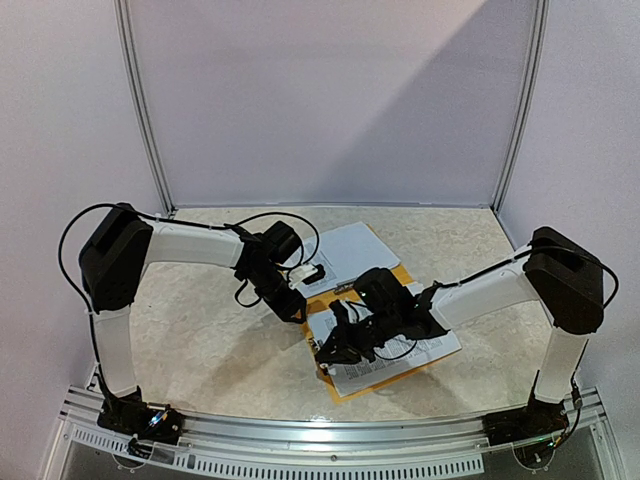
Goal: Put the files into the folder
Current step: Clamp the file in the folder with some files.
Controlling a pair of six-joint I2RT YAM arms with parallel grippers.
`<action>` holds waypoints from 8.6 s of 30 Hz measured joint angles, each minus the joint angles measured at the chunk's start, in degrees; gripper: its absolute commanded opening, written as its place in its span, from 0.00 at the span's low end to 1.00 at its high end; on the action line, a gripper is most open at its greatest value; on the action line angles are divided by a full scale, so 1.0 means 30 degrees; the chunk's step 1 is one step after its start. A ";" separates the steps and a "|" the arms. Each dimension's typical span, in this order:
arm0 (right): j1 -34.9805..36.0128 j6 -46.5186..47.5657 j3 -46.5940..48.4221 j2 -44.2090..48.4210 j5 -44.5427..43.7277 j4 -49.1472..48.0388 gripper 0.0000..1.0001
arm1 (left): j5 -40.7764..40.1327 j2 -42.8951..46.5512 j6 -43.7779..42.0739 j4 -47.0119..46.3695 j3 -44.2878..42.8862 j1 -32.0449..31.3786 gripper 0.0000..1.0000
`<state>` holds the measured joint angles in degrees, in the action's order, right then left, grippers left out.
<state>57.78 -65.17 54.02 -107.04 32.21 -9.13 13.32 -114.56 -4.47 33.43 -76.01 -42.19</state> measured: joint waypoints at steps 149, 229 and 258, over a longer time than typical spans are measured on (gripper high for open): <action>0.0073 -0.2827 -0.4612 -0.0838 -0.2113 -0.8109 0.05 | 0.5697 -0.2565 -0.0787 0.6419 -0.3650 -0.3286 0.02; -0.0270 -0.2652 -0.4670 -0.0685 -0.2193 -0.7927 0.09 | 0.6084 -0.3031 -0.0481 0.6200 -0.4663 -0.3075 0.08; -0.0277 -0.2594 -0.4597 -0.0590 -0.2018 -0.7752 0.21 | 0.6404 -0.3067 -0.0357 0.5646 -0.4517 -0.2965 0.08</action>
<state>56.95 -72.95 40.23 -108.81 26.15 -32.38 32.53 -123.76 -5.54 50.37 -89.56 -51.09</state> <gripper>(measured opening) 0.197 0.078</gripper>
